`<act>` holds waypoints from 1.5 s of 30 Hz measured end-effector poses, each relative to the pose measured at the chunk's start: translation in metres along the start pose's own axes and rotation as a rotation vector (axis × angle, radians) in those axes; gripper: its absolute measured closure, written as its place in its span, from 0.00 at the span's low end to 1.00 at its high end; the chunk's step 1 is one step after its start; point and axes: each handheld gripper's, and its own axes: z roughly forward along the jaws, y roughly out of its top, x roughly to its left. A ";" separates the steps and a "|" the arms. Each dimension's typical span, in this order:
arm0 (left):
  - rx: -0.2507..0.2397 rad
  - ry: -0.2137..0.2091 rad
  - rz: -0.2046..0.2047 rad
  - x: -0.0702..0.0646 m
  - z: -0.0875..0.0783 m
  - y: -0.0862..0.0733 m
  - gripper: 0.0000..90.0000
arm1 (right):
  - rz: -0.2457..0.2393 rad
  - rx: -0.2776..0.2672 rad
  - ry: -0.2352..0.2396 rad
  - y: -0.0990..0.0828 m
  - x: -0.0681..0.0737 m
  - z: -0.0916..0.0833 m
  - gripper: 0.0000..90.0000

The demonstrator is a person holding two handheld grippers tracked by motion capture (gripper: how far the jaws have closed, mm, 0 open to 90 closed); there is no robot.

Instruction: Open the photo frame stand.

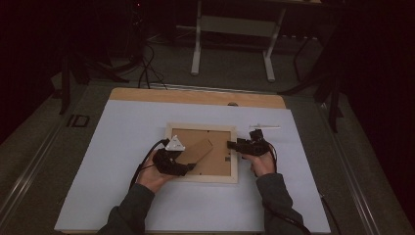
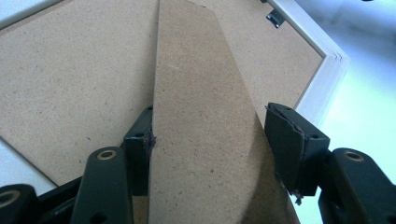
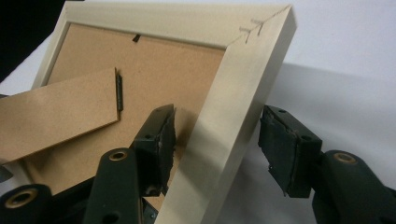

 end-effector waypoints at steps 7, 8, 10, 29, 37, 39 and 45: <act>-0.006 -0.005 0.009 0.001 0.000 0.000 0.47 | 0.004 0.002 0.022 0.001 -0.001 0.002 0.49; -0.009 -0.006 0.012 0.001 0.000 0.000 0.47 | 0.004 0.004 0.021 0.001 -0.001 0.001 0.49; -0.012 -0.004 0.016 0.001 0.000 0.000 0.47 | 0.004 0.000 0.020 0.002 -0.001 0.001 0.49; -0.039 0.020 0.051 0.003 -0.004 0.006 0.47 | 0.072 -0.102 0.000 0.009 0.003 -0.008 0.61; -0.037 0.030 0.073 0.003 -0.005 0.011 0.47 | 0.074 -0.132 0.000 0.011 0.003 -0.011 0.63; -0.037 0.042 0.085 0.002 -0.005 0.013 0.47 | 0.070 -0.143 -0.003 0.013 0.004 -0.012 0.64; -0.050 0.048 0.095 0.003 -0.005 0.018 0.48 | 0.063 -0.166 -0.015 0.018 0.004 -0.017 0.66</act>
